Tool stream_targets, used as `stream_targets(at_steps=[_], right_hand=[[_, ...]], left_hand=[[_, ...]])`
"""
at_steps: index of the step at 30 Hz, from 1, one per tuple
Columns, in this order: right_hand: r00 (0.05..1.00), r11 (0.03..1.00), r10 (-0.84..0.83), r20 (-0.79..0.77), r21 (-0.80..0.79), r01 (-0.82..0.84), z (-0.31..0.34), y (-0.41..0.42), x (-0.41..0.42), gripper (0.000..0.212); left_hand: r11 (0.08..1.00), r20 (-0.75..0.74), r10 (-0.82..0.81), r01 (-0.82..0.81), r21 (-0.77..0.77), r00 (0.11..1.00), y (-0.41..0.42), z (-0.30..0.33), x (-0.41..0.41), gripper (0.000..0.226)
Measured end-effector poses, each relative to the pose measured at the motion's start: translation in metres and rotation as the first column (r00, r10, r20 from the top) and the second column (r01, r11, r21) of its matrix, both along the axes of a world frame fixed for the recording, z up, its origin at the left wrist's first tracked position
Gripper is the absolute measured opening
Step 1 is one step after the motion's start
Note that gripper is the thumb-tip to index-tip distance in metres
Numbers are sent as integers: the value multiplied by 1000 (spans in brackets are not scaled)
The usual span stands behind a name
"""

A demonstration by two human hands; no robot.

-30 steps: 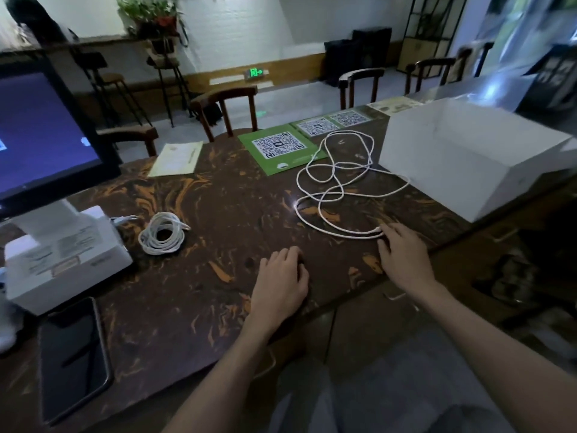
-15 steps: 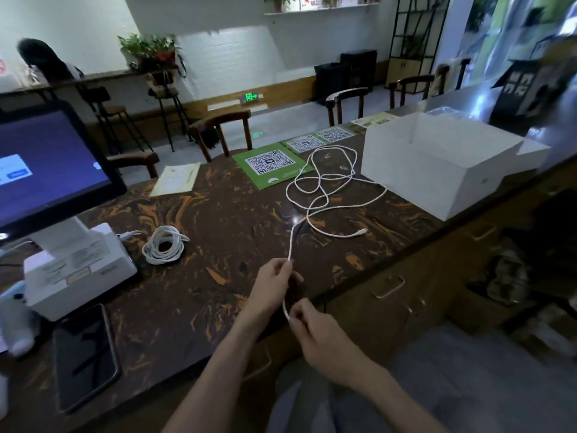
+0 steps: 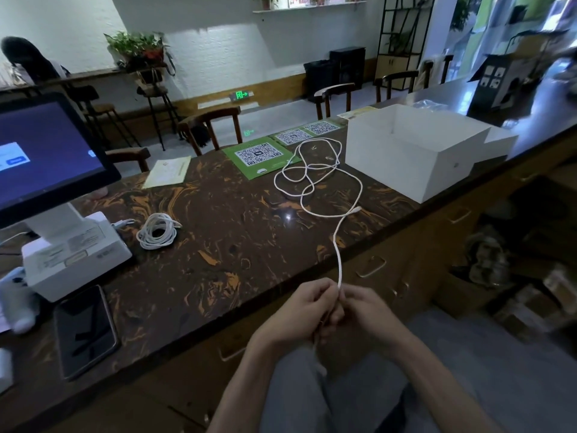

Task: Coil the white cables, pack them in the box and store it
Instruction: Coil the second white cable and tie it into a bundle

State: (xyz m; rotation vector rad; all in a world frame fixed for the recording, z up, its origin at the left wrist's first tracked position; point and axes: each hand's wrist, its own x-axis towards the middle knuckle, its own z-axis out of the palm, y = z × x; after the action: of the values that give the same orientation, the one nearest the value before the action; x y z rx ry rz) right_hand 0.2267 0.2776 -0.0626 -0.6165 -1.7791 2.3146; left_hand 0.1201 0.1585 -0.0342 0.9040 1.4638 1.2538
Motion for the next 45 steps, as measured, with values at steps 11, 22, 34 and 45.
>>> stream_targets(at_steps=[11,22,34,45], right_hand=[[928,918,-368,59,-138,373,27,2,37,32],[920,921,-363,147,-95,378,18,12,5,28],[690,654,-708,154,-228,722,8,32,-13,24],[779,484,-627,19,-773,409,51,38,-15,21]], left_hand=[[874,-449,-479,365,-321,754,7,-10,42,23],[980,-853,0,-168,-103,521,144,-13,-74,59],[969,-974,-76,-214,-123,215,112,-31,-168,27],[984,-273,-166,143,-102,948,57,17,-21,54]])
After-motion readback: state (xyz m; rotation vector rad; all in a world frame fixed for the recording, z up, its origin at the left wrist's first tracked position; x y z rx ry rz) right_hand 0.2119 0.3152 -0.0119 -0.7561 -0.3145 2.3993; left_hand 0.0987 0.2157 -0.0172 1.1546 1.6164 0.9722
